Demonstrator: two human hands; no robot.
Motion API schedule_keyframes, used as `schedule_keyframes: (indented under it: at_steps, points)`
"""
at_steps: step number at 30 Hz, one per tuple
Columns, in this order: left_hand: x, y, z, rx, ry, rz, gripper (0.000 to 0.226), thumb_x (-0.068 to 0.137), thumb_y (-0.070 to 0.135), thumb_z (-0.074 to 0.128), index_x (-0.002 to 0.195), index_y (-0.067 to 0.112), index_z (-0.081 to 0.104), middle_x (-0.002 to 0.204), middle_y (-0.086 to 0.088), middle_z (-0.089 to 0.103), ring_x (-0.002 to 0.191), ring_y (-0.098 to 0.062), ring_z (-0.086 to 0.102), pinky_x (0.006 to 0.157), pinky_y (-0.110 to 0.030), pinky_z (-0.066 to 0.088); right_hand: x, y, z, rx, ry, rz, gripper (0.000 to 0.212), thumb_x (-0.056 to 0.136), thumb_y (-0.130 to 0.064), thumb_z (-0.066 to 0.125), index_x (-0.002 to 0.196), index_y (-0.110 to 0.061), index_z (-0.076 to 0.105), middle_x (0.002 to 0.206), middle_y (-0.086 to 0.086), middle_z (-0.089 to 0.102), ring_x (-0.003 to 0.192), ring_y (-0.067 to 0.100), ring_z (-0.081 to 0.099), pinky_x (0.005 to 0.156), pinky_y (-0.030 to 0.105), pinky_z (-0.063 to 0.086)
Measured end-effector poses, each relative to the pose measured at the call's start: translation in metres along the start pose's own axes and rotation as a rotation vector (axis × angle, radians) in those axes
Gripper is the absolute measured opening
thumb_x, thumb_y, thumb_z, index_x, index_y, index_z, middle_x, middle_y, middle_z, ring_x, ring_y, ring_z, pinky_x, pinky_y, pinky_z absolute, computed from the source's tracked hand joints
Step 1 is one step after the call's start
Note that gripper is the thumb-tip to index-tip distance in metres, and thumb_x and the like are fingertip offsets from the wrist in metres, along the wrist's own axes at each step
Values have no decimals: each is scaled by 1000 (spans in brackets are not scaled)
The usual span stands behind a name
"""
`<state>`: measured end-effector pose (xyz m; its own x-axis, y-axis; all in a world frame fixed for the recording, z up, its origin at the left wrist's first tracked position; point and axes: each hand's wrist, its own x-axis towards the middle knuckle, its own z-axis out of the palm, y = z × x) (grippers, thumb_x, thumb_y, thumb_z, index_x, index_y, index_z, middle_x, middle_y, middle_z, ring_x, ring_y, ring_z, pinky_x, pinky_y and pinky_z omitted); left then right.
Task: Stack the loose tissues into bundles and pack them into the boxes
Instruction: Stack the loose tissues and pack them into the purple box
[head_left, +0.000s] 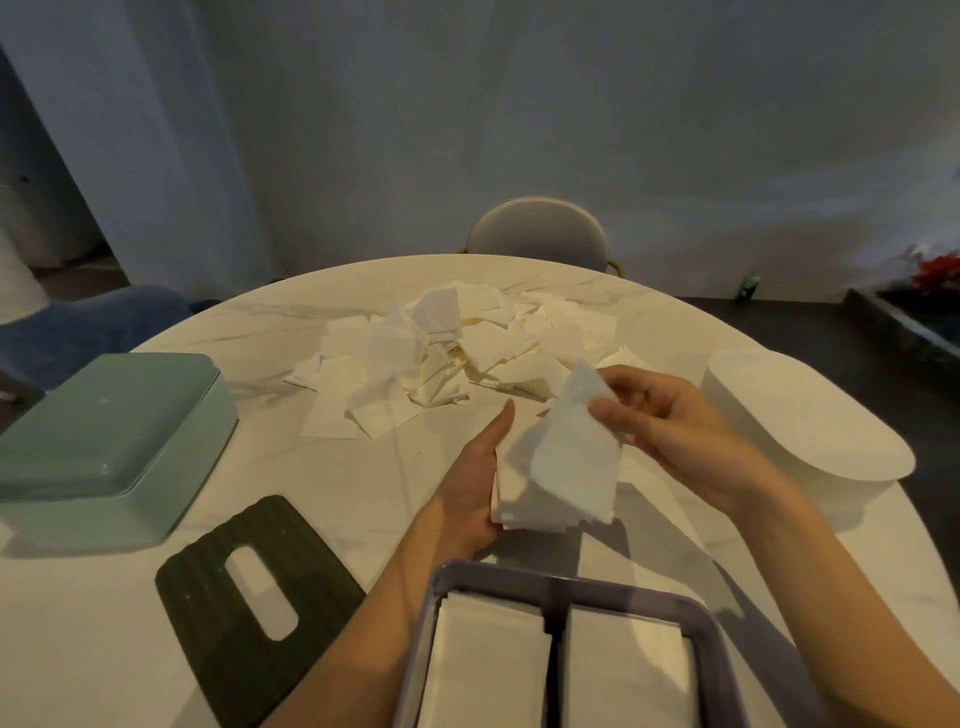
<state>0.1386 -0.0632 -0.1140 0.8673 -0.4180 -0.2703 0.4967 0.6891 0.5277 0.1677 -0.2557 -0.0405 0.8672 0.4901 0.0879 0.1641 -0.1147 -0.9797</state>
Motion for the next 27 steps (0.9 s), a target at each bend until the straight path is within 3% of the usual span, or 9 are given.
schedule_keyframes:
  at_steps: [3, 5, 9, 11, 13, 16, 19, 23, 27]
  points:
    - [0, -2, -4, 23, -2, -6, 76, 95, 68, 53, 135, 5, 66, 127, -27, 65, 117, -44, 63, 113, -61, 37, 4, 13, 17, -241, -7, -1, 24, 88, -28, 76, 111, -25, 71, 96, -12, 75, 91, 6, 72, 73, 28, 63]
    - [-3, -3, -1, 67, 47, 27, 76, 92, 69, 56, 135, 7, 65, 118, -26, 67, 107, -41, 68, 100, -56, 51, 12, 26, 23, -400, 105, -86, 20, 87, -31, 78, 106, -27, 72, 97, -17, 74, 90, 1, 69, 72, 25, 62]
    - [-11, 11, 2, 148, 162, 172, 35, 94, 46, 68, 100, 14, 79, 92, -10, 71, 76, -25, 69, 68, -37, 57, 24, 52, 22, -411, 316, -172, 15, 93, -35, 72, 107, -30, 71, 101, -24, 71, 93, -2, 67, 78, 16, 56]
    - [-10, 22, -12, 123, 294, 311, 18, 83, 42, 82, 90, 26, 84, 111, -4, 71, 91, -25, 71, 72, -38, 53, 28, 68, 23, -519, 285, -182, 27, 95, -42, 69, 120, -34, 66, 120, -21, 68, 105, -3, 63, 89, 19, 53]
    - [-11, 28, -26, 73, 393, 469, 29, 85, 36, 82, 113, 32, 79, 131, -5, 67, 106, -25, 67, 71, -35, 55, 30, 78, 26, -690, 134, -232, 47, 94, -54, 65, 138, -38, 56, 143, -16, 57, 127, 5, 53, 107, 29, 45]
    - [-19, 34, -32, 19, 381, 555, 56, 87, 37, 80, 140, 30, 62, 133, -5, 69, 105, -19, 68, 69, -33, 53, 36, 83, 35, -933, -61, -252, 67, 91, -72, 53, 149, -40, 44, 158, -16, 40, 144, 10, 37, 120, 37, 31]
    - [-22, 38, -38, 37, 387, 532, 57, 79, 48, 86, 130, 29, 69, 134, -1, 66, 106, -20, 67, 74, -36, 53, 40, 79, 37, -1069, -33, -220, 58, 95, -66, 52, 144, -35, 53, 152, -12, 50, 137, 15, 45, 113, 38, 40]
    - [-20, 38, -38, 37, 420, 559, 58, 76, 47, 88, 129, 32, 69, 138, -4, 64, 109, -23, 67, 76, -40, 57, 37, 76, 30, -1175, 16, -273, 36, 93, -39, 70, 126, -28, 67, 131, -7, 66, 116, 22, 59, 92, 32, 47]
    - [-19, 36, -42, 119, 425, 542, 48, 83, 49, 81, 126, 29, 70, 132, -8, 69, 105, -23, 69, 78, -40, 57, 29, 74, 25, -929, 174, -198, 22, 101, -24, 61, 119, -29, 71, 117, -4, 69, 103, 19, 64, 84, 27, 47]
